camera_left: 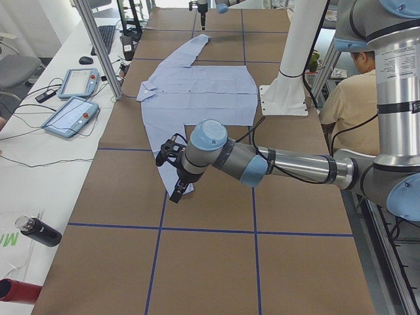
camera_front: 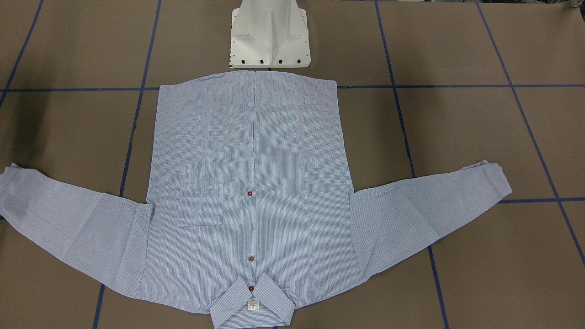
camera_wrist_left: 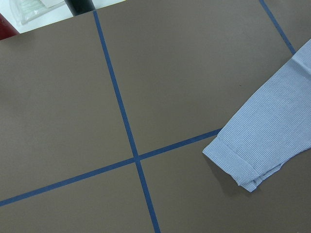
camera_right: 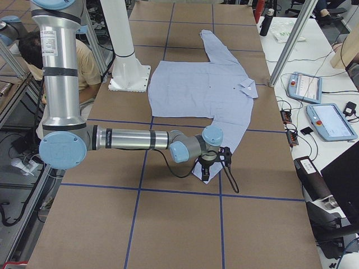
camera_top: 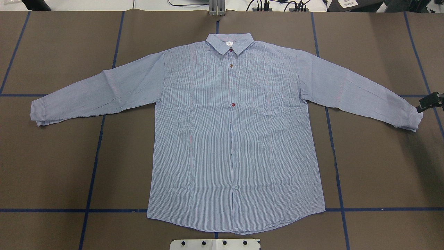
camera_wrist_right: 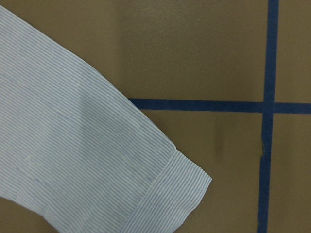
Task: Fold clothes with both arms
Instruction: 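Move the right gripper down to the cuff of the nearby sleeve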
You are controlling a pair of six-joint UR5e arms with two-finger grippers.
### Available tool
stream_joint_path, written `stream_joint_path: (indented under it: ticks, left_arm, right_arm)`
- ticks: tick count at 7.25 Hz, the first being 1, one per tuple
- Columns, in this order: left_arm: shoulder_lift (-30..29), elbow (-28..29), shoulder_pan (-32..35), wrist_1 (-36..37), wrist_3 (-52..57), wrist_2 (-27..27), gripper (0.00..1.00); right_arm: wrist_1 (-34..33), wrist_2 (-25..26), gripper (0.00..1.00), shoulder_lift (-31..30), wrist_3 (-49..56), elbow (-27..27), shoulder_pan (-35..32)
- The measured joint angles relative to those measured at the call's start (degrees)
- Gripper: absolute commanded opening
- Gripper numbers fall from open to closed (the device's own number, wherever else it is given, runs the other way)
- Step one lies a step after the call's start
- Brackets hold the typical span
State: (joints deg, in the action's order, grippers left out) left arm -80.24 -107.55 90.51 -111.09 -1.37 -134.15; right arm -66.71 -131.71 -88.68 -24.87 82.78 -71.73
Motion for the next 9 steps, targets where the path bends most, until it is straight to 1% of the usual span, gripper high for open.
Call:
stream_joint_path:
  ticks: [1, 3, 5, 9]
  left_arm:
    - [-0.03, -0.01, -0.02, -0.05, -0.03, -0.01, 0.99]
    - [-0.06, -0.02, 0.00, -0.51, -0.05, 0.00, 0.99]
    - [-0.01, -0.09, -0.06, -0.78, -0.10, -0.23, 0.99]
    - [0.00, -0.11, -0.07, -0.88, 0.03, -0.32, 0.99]
  right_arm:
    - [2.32, 0.05, 0.88, 0.88, -4.13, -1.85, -0.02]
    - [5.59, -0.12, 0.77, 2.46, -11.06, -4.57, -0.01]
    - [6.40, -0.27, 0.65, 3.71, -12.57, -7.03, 0.06]
    - [6.44, -0.29, 0.65, 4.72, -12.77, -9.86, 0.61]
